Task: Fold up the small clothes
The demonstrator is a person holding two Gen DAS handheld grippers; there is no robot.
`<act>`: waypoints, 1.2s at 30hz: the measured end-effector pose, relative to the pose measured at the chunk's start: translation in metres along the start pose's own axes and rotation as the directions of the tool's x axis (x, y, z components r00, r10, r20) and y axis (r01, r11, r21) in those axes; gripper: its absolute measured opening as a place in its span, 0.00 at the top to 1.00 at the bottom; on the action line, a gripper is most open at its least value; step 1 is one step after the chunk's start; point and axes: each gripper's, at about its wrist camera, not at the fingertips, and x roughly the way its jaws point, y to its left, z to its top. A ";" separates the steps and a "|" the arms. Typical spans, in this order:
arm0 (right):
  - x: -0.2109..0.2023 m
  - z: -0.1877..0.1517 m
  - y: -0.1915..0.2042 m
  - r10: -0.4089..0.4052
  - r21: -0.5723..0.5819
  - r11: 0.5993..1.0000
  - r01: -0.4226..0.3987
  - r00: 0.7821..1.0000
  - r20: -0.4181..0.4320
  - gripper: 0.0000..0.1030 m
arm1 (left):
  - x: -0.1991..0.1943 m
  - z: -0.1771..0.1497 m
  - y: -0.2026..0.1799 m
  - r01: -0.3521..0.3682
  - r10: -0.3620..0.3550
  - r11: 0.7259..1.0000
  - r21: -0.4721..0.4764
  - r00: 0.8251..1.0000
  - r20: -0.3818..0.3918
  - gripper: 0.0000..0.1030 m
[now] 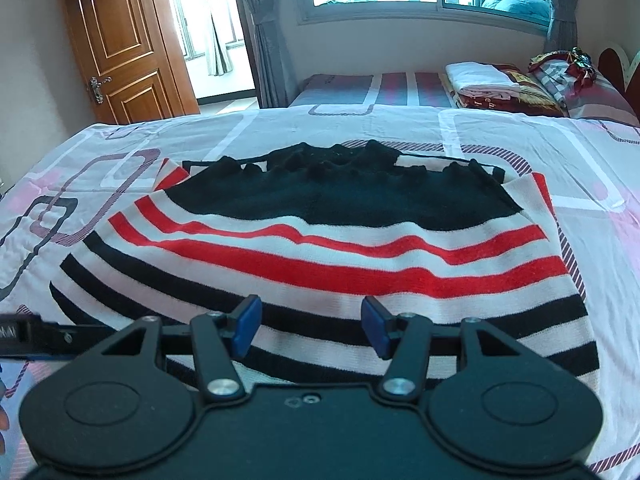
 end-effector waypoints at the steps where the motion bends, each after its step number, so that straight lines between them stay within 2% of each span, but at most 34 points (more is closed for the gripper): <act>1: 0.001 0.000 0.000 0.000 -0.001 1.000 0.000 1.000 0.000 0.48 | 0.002 0.002 0.001 0.009 -0.009 1.000 -0.017 1.000 0.010 0.07; 2: 0.001 0.000 0.001 0.001 -0.001 1.000 -0.001 1.000 -0.001 0.48 | 0.005 0.005 0.003 0.021 -0.020 0.999 -0.033 1.000 0.022 0.16; 3: 0.002 0.000 0.001 0.002 -0.003 1.000 -0.003 1.000 -0.002 0.48 | 0.010 0.009 0.004 0.033 -0.032 0.998 -0.051 0.999 0.029 0.19; 7: 0.008 0.000 0.003 0.005 -0.013 1.000 -0.005 1.000 -0.006 0.48 | 0.027 0.030 0.014 0.070 -0.056 0.982 -0.177 0.995 0.083 0.19; 12: 0.016 0.001 0.004 0.008 -0.020 1.000 -0.008 1.000 -0.006 0.48 | 0.046 0.044 0.006 0.074 -0.052 0.983 -0.166 0.989 0.137 0.21; 13: 0.018 0.001 0.004 0.008 -0.025 1.000 -0.008 1.000 -0.004 0.48 | 0.048 0.046 0.005 0.066 -0.041 0.983 -0.172 0.989 0.145 0.30; 14: 0.018 0.002 0.004 0.004 -0.031 1.000 -0.004 1.000 0.002 0.48 | 0.048 0.046 0.005 0.051 -0.025 0.983 -0.177 0.989 0.146 0.52; 15: 0.018 0.003 0.004 0.000 -0.030 1.000 0.000 1.000 0.011 0.48 | 0.049 0.047 0.007 0.045 -0.018 0.982 -0.186 0.990 0.142 0.58; 18: 0.014 0.010 0.000 -0.020 -0.014 1.000 0.020 0.999 0.040 0.48 | 0.048 0.048 0.011 0.048 -0.020 0.979 -0.197 0.989 0.145 0.64; 21: 0.019 0.021 0.000 -0.043 -0.019 0.999 0.044 0.997 0.060 0.49 | 0.042 0.048 0.004 0.054 -0.026 0.985 -0.161 0.985 0.170 0.70; 23: 0.032 0.021 0.003 -0.085 -0.052 0.995 0.087 0.996 0.035 0.50 | 0.032 0.049 -0.003 0.076 -0.050 0.989 -0.124 0.978 0.201 0.71; 24: 0.044 0.015 0.006 -0.099 -0.090 0.991 0.098 0.995 -0.008 0.47 | 0.027 0.051 -0.010 0.089 -0.068 0.992 -0.089 0.973 0.222 0.71; 26: 0.049 0.004 0.015 -0.128 -0.177 0.975 0.132 0.991 0.034 0.47 | 0.017 0.055 -0.027 0.116 -0.109 0.993 -0.014 0.963 0.248 0.71; 28: 0.048 0.004 0.014 -0.128 -0.165 0.977 0.132 0.991 0.034 0.47 | 0.010 0.059 -0.050 0.137 -0.151 0.988 0.071 0.951 0.269 0.72; 32: 0.042 0.009 0.008 -0.099 -0.138 0.985 0.102 0.995 0.022 0.48 | 0.005 0.057 -0.098 0.163 -0.227 0.958 0.234 0.933 0.278 0.72; 34: 0.027 0.014 -0.004 -0.059 -0.067 0.996 0.063 0.997 0.054 0.48 | 0.006 0.054 -0.121 0.180 -0.259 0.939 0.293 0.930 0.261 0.72; 36: 0.008 0.015 -0.021 -0.052 0.005 0.999 0.051 0.995 0.089 0.48 | 0.010 0.050 -0.146 0.200 -0.290 0.917 0.344 0.928 0.233 0.72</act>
